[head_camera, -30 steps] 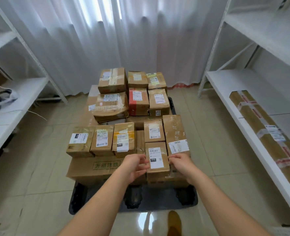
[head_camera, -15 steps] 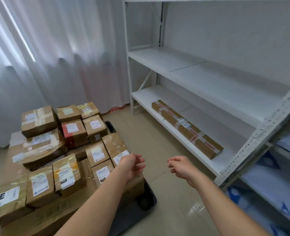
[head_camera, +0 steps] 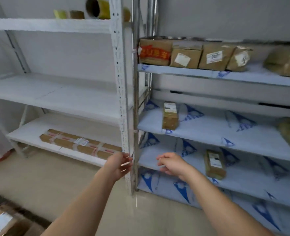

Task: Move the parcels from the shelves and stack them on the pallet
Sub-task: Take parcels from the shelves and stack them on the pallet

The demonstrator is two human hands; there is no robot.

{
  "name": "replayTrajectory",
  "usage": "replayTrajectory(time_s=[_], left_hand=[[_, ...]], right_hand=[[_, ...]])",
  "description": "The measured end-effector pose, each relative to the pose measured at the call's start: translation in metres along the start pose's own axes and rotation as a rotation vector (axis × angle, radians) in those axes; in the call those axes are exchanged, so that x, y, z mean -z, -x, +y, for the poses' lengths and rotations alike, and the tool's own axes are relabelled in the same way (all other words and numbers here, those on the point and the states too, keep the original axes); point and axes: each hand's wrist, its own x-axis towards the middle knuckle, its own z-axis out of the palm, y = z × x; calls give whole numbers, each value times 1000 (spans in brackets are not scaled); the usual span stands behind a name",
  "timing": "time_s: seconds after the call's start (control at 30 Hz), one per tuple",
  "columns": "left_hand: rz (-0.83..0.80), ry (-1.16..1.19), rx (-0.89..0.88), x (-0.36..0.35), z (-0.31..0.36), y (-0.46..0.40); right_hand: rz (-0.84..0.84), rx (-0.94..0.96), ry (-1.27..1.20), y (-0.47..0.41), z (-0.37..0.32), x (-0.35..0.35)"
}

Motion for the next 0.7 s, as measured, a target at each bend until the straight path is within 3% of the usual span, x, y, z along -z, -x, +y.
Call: replayTrajectory(time_s=[0.3,0.57,0.7], left_hand=[[-305,-191,-15,-245,-20,23],[-435,-380,22,-391,-53,25],[-482,-454,62,-451,-65,10]], right_hand=[[300,-79,-112,33,88,212],[509,-163,-270,56,157,326],[517,-231,-324,47,191,362]])
